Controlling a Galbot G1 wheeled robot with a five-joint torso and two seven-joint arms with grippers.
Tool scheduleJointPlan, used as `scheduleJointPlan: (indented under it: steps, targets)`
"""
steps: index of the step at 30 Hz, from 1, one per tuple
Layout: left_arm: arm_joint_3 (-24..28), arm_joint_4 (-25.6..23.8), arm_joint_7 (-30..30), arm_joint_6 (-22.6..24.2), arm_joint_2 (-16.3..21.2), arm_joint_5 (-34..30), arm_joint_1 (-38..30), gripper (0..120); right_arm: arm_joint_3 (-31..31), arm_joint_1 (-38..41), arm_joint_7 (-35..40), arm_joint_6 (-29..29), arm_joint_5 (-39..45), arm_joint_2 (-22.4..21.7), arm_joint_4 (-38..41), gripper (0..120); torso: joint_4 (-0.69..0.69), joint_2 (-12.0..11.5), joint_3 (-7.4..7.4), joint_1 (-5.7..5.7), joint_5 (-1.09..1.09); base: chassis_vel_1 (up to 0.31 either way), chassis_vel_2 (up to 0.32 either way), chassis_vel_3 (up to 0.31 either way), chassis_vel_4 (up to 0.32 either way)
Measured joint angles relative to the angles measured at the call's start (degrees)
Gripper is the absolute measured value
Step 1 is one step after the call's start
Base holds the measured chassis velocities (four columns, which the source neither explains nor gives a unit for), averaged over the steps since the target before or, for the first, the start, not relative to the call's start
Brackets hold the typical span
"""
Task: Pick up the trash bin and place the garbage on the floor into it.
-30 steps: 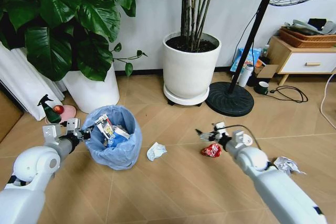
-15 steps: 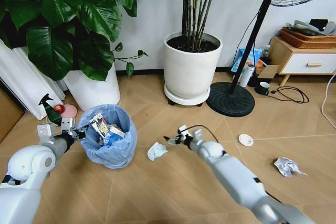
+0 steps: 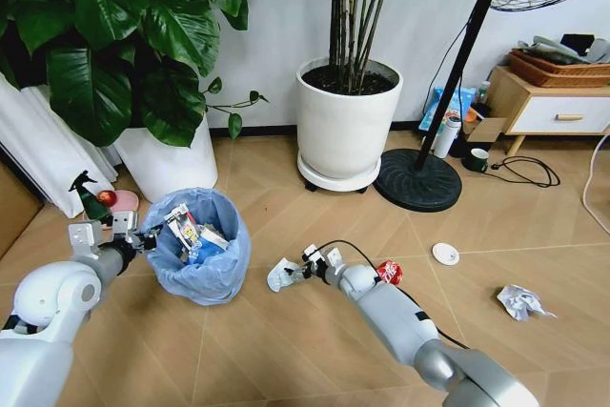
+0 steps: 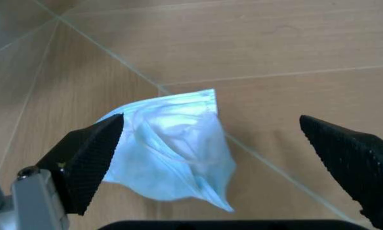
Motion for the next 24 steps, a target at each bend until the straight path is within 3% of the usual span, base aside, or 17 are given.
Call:
scheduleJointPlan:
  steps: [11, 24]
  targets:
    - [0.09, -0.65, -0.21, -0.03, 0.26, -0.07, -0.11, 0, 4.91, 2.15, 0.0, 0.94, -4.79, 5.84, -8.2, 100, 0.02, 0.0, 0.0, 0.0, 0.03, 0.0, 0.0, 0.0, 0.0]
    - [0.33, -0.66, -0.3, -0.13, 0.02, -0.05, -0.49, 0, 8.63, 3.53, 0.67, 1.82, -8.25, 5.88, -13.73, 100, 0.0, 0.0, 0.0, 0.0, 0.02, 0.0, 0.0, 0.0, 0.0]
